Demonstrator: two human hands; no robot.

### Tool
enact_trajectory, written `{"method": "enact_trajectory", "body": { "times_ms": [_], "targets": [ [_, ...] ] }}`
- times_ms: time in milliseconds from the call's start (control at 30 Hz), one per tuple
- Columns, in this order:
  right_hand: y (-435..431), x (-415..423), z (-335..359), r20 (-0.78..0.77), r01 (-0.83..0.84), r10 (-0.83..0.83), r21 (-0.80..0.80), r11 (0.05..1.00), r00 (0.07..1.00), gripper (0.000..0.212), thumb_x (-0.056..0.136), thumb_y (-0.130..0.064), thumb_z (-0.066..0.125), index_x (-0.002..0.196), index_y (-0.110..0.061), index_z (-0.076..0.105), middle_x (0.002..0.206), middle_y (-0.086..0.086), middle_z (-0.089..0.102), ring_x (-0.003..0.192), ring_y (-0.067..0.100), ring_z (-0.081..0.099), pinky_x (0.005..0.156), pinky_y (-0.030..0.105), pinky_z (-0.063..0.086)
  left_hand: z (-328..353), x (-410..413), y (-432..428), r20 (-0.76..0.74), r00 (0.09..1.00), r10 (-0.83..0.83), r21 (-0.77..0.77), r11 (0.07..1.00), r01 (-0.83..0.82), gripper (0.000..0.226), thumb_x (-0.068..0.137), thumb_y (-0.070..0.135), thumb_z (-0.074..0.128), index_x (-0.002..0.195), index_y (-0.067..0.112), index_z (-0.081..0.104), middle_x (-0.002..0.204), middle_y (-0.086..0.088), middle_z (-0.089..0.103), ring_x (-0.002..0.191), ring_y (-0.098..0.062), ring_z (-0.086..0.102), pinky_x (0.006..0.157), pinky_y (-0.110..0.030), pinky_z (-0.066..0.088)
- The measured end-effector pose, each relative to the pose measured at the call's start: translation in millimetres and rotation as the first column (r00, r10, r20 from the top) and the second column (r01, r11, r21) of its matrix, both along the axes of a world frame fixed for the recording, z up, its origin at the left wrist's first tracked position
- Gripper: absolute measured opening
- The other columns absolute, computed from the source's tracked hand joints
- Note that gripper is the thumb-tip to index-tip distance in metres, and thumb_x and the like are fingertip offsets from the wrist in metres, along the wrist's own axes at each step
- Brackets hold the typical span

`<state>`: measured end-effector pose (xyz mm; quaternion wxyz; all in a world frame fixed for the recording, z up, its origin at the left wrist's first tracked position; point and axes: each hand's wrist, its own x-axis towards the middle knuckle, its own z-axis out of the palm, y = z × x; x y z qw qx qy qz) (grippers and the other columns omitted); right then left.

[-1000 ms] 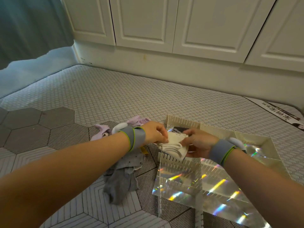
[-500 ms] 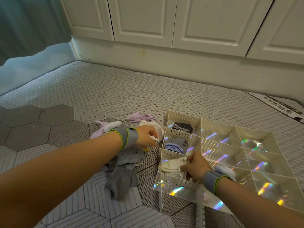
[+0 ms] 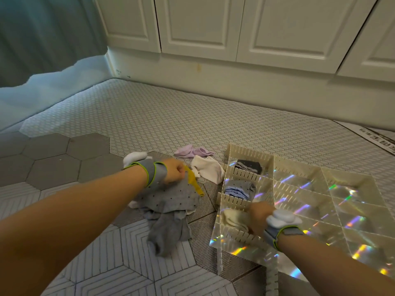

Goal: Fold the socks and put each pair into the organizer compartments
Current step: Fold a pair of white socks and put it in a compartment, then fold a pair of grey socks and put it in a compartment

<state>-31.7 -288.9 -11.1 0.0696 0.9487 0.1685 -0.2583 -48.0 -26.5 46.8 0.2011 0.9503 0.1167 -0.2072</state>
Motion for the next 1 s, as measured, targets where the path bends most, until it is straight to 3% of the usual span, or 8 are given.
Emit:
{"method": "enact_trajectory", "body": {
  "times_ms": [100, 233, 433, 533, 633, 767, 900, 1000],
  "targets": [
    [0.8, 5.4, 13.2, 0.002, -0.004, 0.003, 0.029, 1.0, 1.0, 0.028, 0.086, -0.022, 0.058, 0.108, -0.007, 0.062, 0.112, 0.011, 0.065, 0.107, 0.028, 0.061, 0.071, 0.028, 0.04, 3.9, -4.1, 16.0, -0.008, 0.999, 0.048, 0.039, 0.998, -0.047, 0.01, 0.088, 0.015, 0.051, 0.081, 0.018, 0.057, 0.089, -0.006, 0.058, 0.085, -0.021, 0.052, 0.07, -0.026, 0.044],
    [12.5, 11.6, 26.8, 0.096, -0.021, 0.006, 0.15, 0.988, 0.995, 0.024, 0.085, -0.023, 0.052, 0.063, -0.015, 0.049, 0.068, 0.002, 0.051, 0.074, 0.021, 0.054, 0.063, 0.024, 0.039, -3.6, -14.3, 29.9, -0.035, 0.994, 0.099, 0.117, 0.989, -0.095, 0.023, 0.086, 0.02, 0.056, 0.109, 0.016, 0.057, 0.101, -0.005, 0.055, 0.099, -0.024, 0.055, 0.082, -0.026, 0.043],
    [28.2, 6.7, 44.5, 0.008, 0.01, -0.015, 0.487, 0.873, 1.0, 0.023, 0.087, -0.021, 0.053, 0.064, -0.02, 0.054, 0.065, -0.002, 0.059, 0.068, 0.019, 0.064, 0.06, 0.028, 0.051, -16.8, -27.2, 38.0, -0.244, 0.97, -0.019, 0.127, 0.991, 0.051, 0.027, 0.078, 0.025, 0.069, 0.1, 0.021, 0.054, 0.093, -0.002, 0.054, 0.087, -0.021, 0.05, 0.072, -0.025, 0.045],
    [38.4, 4.0, 45.2, 0.006, -0.024, 0.025, 0.554, 0.832, 1.0, 0.025, 0.086, -0.02, 0.055, 0.061, -0.023, 0.052, 0.061, -0.006, 0.056, 0.065, 0.02, 0.065, 0.061, 0.029, 0.053, -9.1, -25.9, 37.6, -0.227, 0.974, -0.028, 0.184, 0.98, 0.071, 0.017, 0.082, 0.022, 0.062, 0.069, 0.024, 0.052, 0.087, -0.006, 0.053, 0.082, -0.022, 0.048, 0.075, -0.029, 0.042],
    [45.7, 5.0, 47.7, -0.032, -0.007, 0.036, 0.643, 0.766, 0.999, 0.02, 0.087, -0.023, 0.059, 0.067, -0.022, 0.057, 0.063, -0.007, 0.058, 0.059, 0.014, 0.058, 0.066, 0.032, 0.054, 4.5, -16.5, 35.5, -0.098, 0.992, 0.078, -0.021, 0.997, -0.08, 0.019, 0.087, 0.021, 0.058, 0.069, 0.022, 0.05, 0.081, -0.003, 0.052, 0.081, -0.018, 0.049, 0.074, -0.027, 0.04],
    [51.2, 4.3, 57.4, -0.182, 0.146, -0.004, 0.776, 0.614, 0.983, 0.008, 0.09, -0.021, 0.057, 0.088, -0.015, 0.062, 0.081, 0.008, 0.068, 0.07, 0.02, 0.067, 0.066, 0.034, 0.057, 20.1, -7.1, 23.7, -0.12, 0.883, 0.455, -0.659, 0.629, -0.413, 0.021, 0.091, 0.016, 0.052, 0.071, 0.018, 0.048, 0.067, -0.004, 0.049, 0.057, -0.016, 0.05, 0.056, -0.025, 0.044],
    [55.9, 7.2, 62.0, -0.479, 0.478, -0.094, 0.801, 0.36, 0.873, 0.014, 0.093, -0.023, 0.055, 0.101, -0.012, 0.056, 0.095, 0.012, 0.063, 0.072, 0.022, 0.063, 0.068, 0.036, 0.056, 39.4, -1.8, 5.4, -0.154, 0.849, 0.506, -0.888, 0.306, -0.344, 0.023, 0.093, -0.003, 0.042, 0.075, 0.007, 0.052, 0.05, -0.005, 0.064, 0.042, -0.012, 0.063, 0.046, -0.024, 0.055],
    [55.3, 9.2, 61.4, -0.499, 0.515, -0.132, 0.81, 0.279, 0.856, 0.036, 0.09, -0.009, 0.057, 0.123, -0.013, 0.044, 0.107, 0.012, 0.055, 0.076, 0.028, 0.062, 0.074, 0.046, 0.056, 48.4, 4.8, -3.9, -0.151, 0.83, 0.536, -0.935, 0.194, -0.295, 0.022, 0.092, -0.01, 0.037, 0.079, 0.001, 0.052, 0.061, -0.013, 0.064, 0.045, -0.014, 0.066, 0.046, -0.025, 0.056]
  ]
}}
